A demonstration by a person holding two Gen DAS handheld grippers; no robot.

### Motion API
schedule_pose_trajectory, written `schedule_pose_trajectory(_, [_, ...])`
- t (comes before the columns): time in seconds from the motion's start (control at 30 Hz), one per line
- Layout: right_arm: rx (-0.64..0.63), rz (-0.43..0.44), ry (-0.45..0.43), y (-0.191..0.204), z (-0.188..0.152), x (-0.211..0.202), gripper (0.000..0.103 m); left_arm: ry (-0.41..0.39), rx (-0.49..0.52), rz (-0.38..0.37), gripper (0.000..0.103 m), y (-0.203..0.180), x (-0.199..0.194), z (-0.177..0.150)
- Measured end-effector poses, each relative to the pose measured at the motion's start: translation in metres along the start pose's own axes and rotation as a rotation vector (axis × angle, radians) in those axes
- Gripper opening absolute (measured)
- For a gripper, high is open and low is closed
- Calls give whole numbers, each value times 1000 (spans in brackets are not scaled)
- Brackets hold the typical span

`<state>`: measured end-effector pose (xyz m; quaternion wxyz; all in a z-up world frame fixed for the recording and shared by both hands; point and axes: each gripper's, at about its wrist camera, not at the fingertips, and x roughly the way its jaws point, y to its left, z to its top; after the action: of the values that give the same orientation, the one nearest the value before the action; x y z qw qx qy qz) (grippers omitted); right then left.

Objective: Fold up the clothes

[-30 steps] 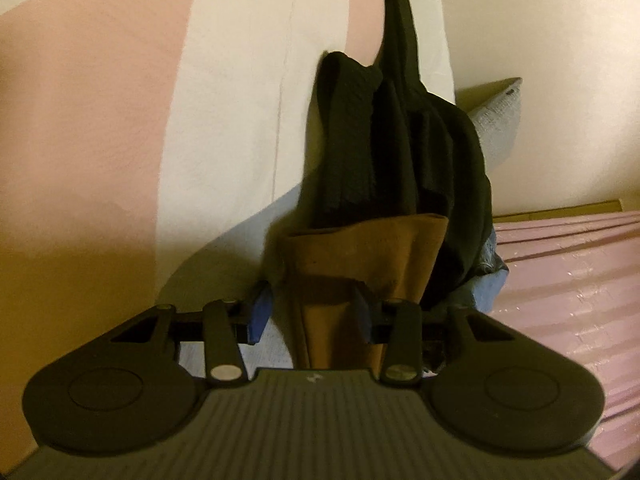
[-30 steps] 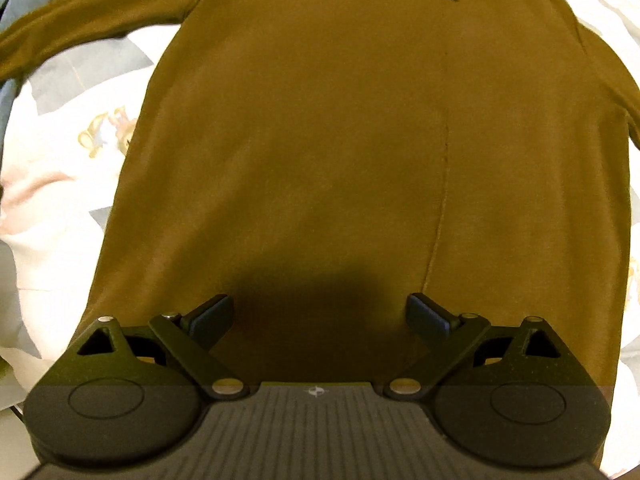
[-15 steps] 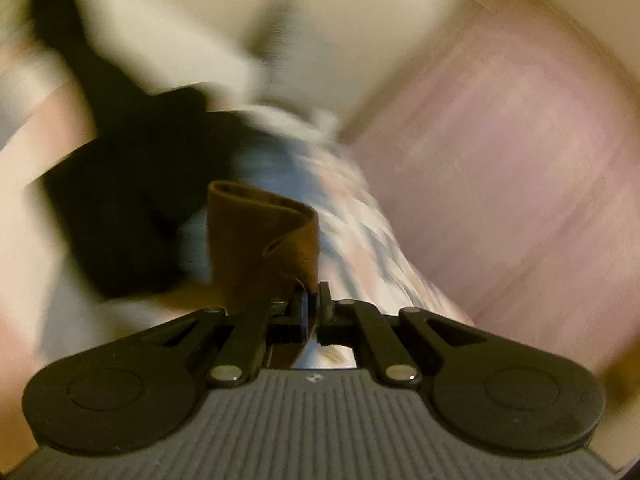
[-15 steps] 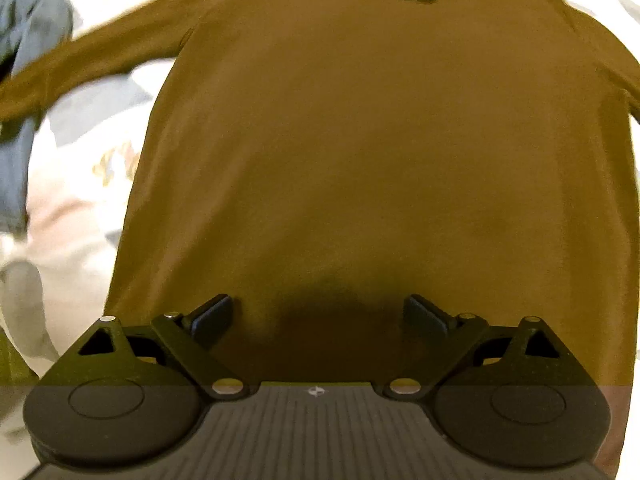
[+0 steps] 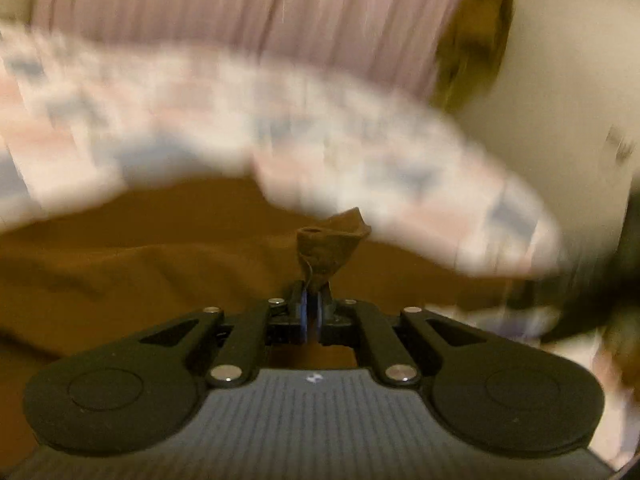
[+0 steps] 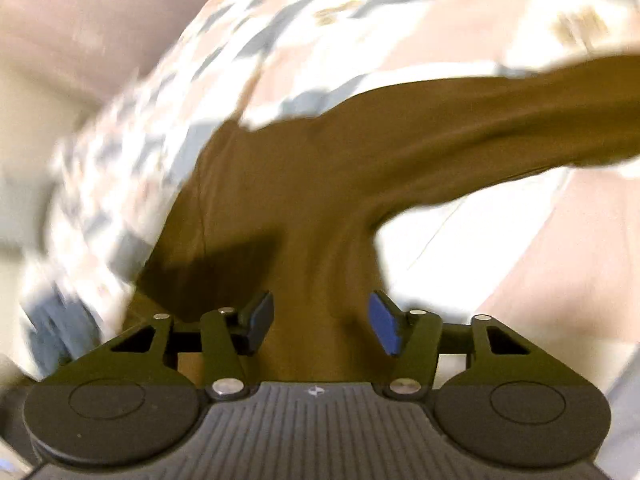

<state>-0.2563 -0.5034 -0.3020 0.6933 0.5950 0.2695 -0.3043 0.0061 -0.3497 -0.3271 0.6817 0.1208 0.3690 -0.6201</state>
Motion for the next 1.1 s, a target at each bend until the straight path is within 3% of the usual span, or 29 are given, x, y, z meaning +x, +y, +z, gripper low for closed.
schedule_pose_trajectory(0.1, [152,171,106,-27,12,29,59,61,59,54,2,-18,12,-35])
schedule_pose_trajectory(0.2, [273,240,194,-38,4,64,60,68,117,69,2,-29,7,-48])
schedule_pose_trajectory(0.33, [327,307,231,-31,-5,105,60,60,183,52,4,-42,2,-45])
schedule_pose_trajectory(0.4, [310,298,207,-24,0,113,60,58,212,39,4,-47,0,-44])
schedule_pose_trajectory(0.47, [261,236,201,-19,4,117,51,66,218,31,5,-47,1,-41])
schedule_pose_trajectory(0.5, [239,205,206,-17,7,122,19,69,213,29,5,-45,-1,-41])
schedule_pose_trajectory(0.53, [209,194,215,-13,8,125,4,71,199,30,6,-43,-4,-41])
schedule_pose_trajectory(0.63, [-61,108,150,28,17,107,3,68,131,48,8,-23,-24,-35])
schedule_pose_trajectory(0.77, [-280,137,-27,72,51,58,3,21,81,137,9,26,-68,-15])
schedule_pose_trajectory(0.93, [-336,48,-128,74,97,10,3,-9,52,287,8,103,-109,13])
schedule_pose_trajectory(1.03, [-302,-18,-85,58,114,7,3,8,60,350,8,135,-113,21])
schedule_pose_trajectory(1.1, [-275,-43,-72,47,113,11,3,18,75,348,9,148,-103,25])
